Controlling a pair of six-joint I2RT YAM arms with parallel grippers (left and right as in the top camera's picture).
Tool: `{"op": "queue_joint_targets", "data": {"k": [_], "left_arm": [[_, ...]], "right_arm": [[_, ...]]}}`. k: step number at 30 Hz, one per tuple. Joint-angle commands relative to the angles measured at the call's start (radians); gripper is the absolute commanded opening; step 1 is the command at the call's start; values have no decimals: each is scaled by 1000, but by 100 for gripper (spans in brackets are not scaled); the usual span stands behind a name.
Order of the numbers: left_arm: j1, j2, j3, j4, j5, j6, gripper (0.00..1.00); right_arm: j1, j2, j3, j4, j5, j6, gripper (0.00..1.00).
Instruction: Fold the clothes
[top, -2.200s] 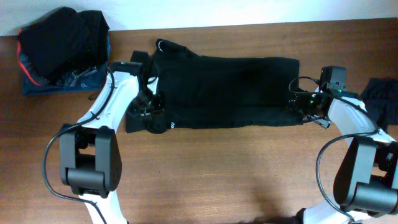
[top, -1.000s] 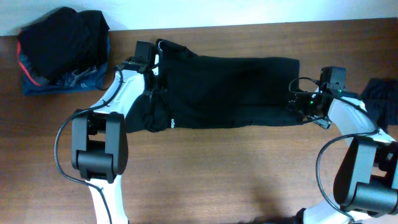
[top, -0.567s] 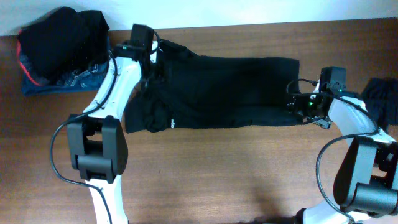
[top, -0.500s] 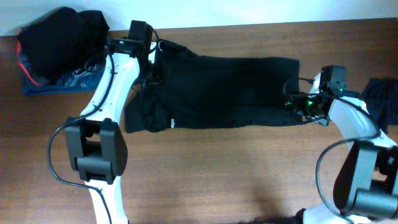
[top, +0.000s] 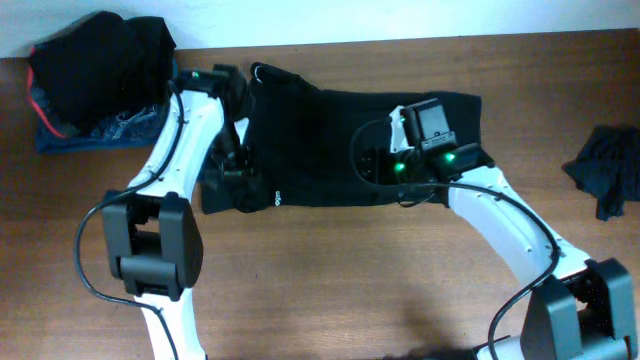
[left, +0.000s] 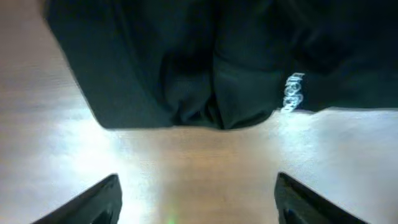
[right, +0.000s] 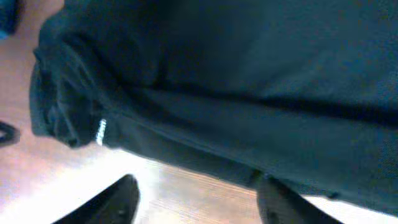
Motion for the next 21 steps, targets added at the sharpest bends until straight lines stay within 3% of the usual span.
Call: {"op": "queue_joint_targets", "data": {"k": [1,5,7,14,21], "left_arm": [[6,-20,-152,72,29,11,70],[6,-20,-254,155,73,11,68],[5,-20,-259,175,89,11,67],[7,-18,-259,266,59,13,67],[19,-18,-289,246,-51,11,67]], "right_arm": [[13,32,7,-11,27,133,35],[12,114,7,-17,25,182,9],[12,164,7,-13,22,185,4],[12,216,7,-11,22,188,4],[12,239,7,9,22,205,4]]}}
